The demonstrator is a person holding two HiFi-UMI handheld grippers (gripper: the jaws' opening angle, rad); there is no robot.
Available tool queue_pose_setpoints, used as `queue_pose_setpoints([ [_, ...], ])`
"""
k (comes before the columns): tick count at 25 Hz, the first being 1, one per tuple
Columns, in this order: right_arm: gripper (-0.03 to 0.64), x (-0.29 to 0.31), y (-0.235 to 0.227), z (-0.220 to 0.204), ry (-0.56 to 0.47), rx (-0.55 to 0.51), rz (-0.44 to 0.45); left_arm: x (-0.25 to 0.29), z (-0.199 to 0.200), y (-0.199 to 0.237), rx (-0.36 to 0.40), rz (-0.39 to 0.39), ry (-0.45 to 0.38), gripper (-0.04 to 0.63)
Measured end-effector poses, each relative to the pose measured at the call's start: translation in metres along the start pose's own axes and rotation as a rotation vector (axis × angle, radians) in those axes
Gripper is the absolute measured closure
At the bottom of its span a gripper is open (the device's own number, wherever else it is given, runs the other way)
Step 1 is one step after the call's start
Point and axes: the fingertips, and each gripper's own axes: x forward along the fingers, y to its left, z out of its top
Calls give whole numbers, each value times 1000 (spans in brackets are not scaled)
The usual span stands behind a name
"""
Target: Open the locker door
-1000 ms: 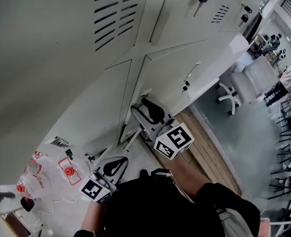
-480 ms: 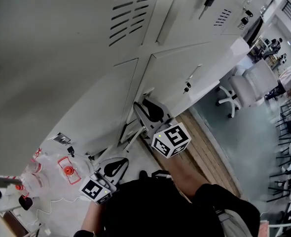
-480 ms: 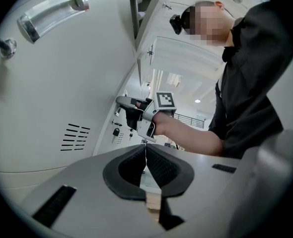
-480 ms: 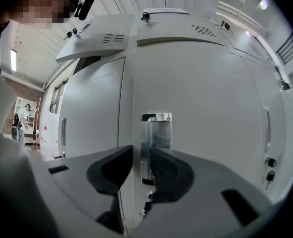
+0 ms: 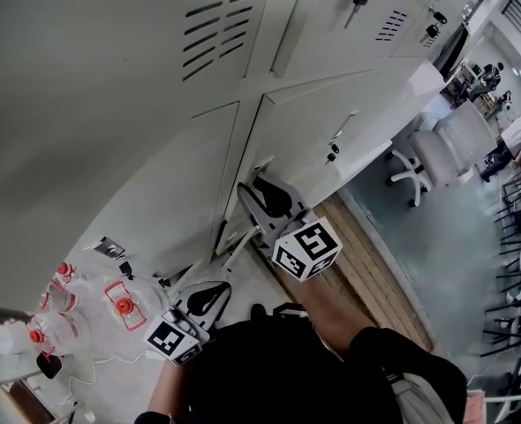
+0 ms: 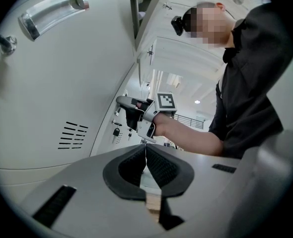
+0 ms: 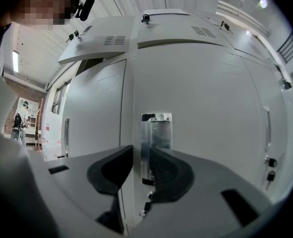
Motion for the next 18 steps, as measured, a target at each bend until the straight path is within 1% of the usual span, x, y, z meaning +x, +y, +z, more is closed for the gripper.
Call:
queue_pose_setpoints([
  [5,505,-5,0,0,-7,5,18,2,-1,-4,1,-17,6,578],
  [9,505,-10,1,0,-9,2,40,3,-1,-1,10,6,10,578],
  [15,506,-18,3,0,-17,11,74,6,4,0,28,17,16,578],
  [18,506,-24,3,0,-22,11,96,10,11,-1,34,15,-1,578],
])
